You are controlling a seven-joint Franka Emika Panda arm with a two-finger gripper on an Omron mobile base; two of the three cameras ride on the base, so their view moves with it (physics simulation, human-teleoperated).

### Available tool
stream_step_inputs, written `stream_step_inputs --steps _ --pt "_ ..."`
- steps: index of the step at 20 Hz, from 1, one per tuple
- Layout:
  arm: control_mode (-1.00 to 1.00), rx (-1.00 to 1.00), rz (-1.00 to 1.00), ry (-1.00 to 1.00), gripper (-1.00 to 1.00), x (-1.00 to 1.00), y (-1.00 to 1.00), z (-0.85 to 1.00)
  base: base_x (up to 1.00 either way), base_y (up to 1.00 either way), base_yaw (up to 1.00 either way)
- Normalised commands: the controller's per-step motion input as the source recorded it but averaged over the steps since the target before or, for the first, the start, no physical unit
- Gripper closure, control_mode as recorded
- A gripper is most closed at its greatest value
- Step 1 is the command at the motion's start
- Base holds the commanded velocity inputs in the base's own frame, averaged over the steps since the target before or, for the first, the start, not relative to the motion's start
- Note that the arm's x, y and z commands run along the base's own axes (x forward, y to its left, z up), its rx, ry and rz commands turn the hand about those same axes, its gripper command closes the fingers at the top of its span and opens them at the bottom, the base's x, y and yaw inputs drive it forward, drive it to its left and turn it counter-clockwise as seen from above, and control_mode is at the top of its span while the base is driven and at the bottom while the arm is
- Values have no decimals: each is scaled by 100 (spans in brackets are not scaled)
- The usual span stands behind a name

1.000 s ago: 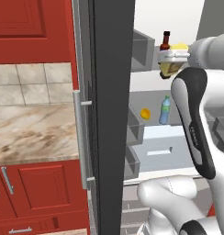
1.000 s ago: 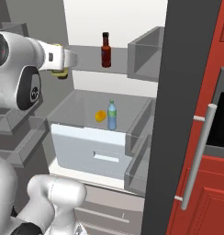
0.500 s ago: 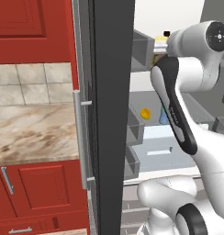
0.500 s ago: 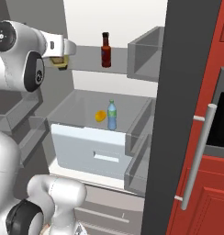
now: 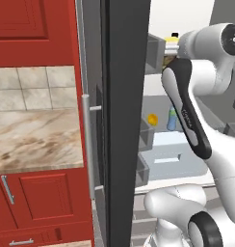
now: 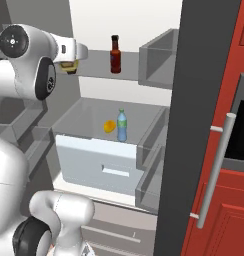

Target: Place the condiment bottle and mustard from the counter to the top shelf of the fridge. If the existing items in the fridge are on the top shelf, move them to other shelves.

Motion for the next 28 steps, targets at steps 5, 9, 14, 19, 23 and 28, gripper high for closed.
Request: stream_step_inputs --steps 5,9,14,19,23,28 --pt "-100 0 -1 0 100 -32 29 3 0 0 0" --pt "-100 0 -6 0 100 -57 3 16 0 0 0" --pt "-100 0 -4 0 100 -53 -40 20 0 0 0" --pt "-100 -1 0 1 100 33 12 2 0 0 0" --pt "-100 0 0 3 100 33 2 -12 0 0 0" --pt "-100 0 0 4 100 12 -5 -23 0 0 0"
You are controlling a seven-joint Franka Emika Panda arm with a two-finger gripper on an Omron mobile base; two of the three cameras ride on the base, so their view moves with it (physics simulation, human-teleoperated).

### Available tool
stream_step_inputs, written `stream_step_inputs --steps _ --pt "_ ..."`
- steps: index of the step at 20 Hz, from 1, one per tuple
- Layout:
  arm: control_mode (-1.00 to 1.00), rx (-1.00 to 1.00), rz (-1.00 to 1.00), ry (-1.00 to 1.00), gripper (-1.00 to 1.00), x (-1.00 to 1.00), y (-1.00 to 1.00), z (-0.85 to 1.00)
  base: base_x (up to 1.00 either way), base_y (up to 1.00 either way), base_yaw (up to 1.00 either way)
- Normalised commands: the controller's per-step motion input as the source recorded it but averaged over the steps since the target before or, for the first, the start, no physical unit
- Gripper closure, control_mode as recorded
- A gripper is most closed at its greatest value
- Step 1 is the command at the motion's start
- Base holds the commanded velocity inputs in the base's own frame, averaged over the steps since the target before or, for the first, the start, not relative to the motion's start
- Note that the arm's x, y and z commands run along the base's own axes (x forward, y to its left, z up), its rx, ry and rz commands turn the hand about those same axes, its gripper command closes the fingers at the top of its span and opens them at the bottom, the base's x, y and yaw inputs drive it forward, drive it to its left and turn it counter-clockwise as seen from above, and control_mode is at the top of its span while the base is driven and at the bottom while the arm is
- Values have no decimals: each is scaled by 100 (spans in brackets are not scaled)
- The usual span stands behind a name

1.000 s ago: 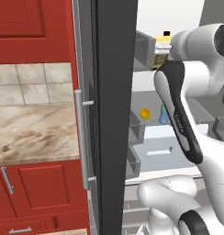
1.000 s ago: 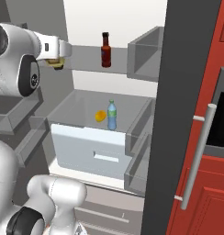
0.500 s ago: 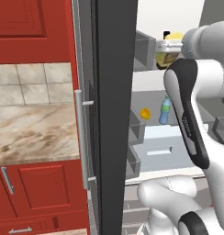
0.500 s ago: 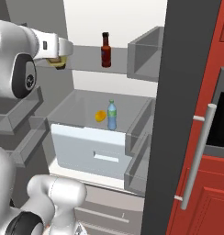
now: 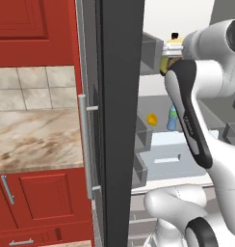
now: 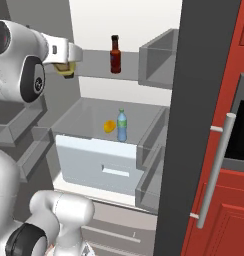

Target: Place the condiment bottle and mustard from the counter to the top shelf of the fridge. If the existing items in the fridge are on the top shelf, move them to other shelves.

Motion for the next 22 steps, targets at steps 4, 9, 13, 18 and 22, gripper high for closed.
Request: stream_step_inputs --steps 4,9,13,18,22 --pt "-100 0 0 4 100 14 -8 -6 0 0 0" --pt "-100 0 0 0 100 38 -16 -2 0 0 0" --pt "-100 0 -1 0 100 32 -12 0 0 0 0" --pt "-100 0 -2 0 100 37 0 0 0 0 0" --pt "-100 0 -3 0 100 22 0 -7 0 0 0"
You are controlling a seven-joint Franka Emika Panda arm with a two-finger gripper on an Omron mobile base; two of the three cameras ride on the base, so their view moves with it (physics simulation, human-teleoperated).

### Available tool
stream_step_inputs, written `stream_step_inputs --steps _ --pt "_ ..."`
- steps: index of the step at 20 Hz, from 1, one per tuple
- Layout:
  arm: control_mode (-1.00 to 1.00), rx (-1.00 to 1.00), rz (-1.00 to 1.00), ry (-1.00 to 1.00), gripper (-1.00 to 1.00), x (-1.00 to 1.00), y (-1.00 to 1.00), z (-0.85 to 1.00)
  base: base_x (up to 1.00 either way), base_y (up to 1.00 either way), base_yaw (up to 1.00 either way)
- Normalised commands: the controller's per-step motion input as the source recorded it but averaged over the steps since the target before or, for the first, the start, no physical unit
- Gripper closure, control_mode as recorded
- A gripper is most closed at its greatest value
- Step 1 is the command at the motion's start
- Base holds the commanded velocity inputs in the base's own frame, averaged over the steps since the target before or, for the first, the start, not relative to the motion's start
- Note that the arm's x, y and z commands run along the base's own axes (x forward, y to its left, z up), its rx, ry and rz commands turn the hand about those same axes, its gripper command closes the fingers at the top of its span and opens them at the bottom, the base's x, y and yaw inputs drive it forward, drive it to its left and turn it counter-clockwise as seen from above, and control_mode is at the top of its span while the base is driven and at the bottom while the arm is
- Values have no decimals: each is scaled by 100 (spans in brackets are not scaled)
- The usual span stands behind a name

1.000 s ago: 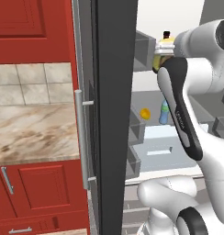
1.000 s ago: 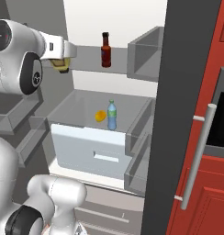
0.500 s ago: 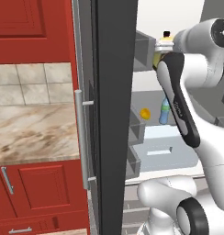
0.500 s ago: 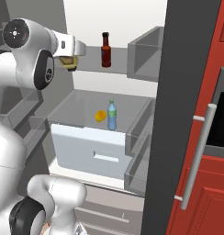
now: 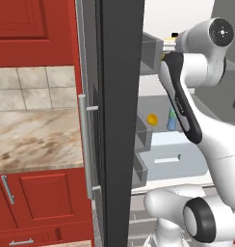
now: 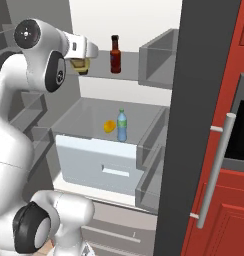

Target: Place the condiment bottle and mustard from the counter to the top shelf of the fridge. If the existing items in the fridge are on the top shelf, move them to other shelves.

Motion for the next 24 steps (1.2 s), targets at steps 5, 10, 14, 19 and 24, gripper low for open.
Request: stream_step_inputs --steps 5,10,14,19,24 --pt "-100 0 -2 0 100 11 -2 -4 0 0 0" --pt "-100 0 0 0 100 1 -12 -12 0 0 0" --pt "-100 0 0 1 100 2 -10 -15 0 0 0" --pt "-100 0 -1 0 100 35 0 0 0 0 0" --pt "-100 0 0 0 100 36 0 0 0 0 0"
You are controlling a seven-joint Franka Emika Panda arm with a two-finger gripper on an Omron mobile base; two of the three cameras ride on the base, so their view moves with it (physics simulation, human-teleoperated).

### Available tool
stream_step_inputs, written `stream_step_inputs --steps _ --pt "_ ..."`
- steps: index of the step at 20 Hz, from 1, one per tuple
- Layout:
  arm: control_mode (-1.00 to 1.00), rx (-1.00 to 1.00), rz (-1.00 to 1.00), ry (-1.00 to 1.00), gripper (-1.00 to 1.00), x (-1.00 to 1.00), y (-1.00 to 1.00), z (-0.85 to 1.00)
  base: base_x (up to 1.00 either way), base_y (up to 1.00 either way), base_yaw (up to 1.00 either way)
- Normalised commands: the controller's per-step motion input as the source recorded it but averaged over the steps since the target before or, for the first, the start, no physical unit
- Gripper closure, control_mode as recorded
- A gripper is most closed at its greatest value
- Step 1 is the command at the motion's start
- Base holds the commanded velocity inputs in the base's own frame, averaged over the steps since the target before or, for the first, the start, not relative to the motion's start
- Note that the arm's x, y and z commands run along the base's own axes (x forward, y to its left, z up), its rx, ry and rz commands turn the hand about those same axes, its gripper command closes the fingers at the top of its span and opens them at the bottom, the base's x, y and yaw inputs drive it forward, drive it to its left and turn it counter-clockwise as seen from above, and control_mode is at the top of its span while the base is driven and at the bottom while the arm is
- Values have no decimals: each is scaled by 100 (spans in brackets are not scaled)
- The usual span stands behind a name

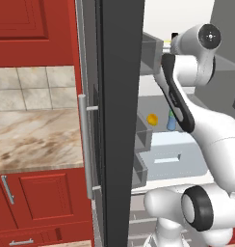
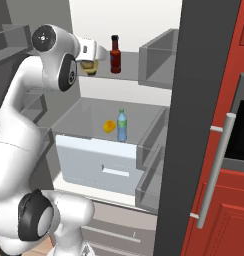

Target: Place the condiment bottle and mustard from the counter to the top shelf of the fridge. If the existing items in the fridge are on the top shelf, move them to other shelves.

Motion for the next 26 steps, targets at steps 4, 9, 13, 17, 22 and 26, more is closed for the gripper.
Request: stream_step_inputs --steps 4,9,13,17,22,26 --pt "-100 0 0 0 100 20 0 -1 0 0 0" --pt "-100 0 0 0 100 8 0 -11 0 0 0" --pt "-100 0 0 1 100 3 0 -18 0 0 0" --pt "-100 0 -3 0 100 8 4 3 0 0 0" --pt "-100 0 -7 0 100 23 19 9 0 0 0" --pt "-100 0 -4 0 100 28 2 0 0 0 0"
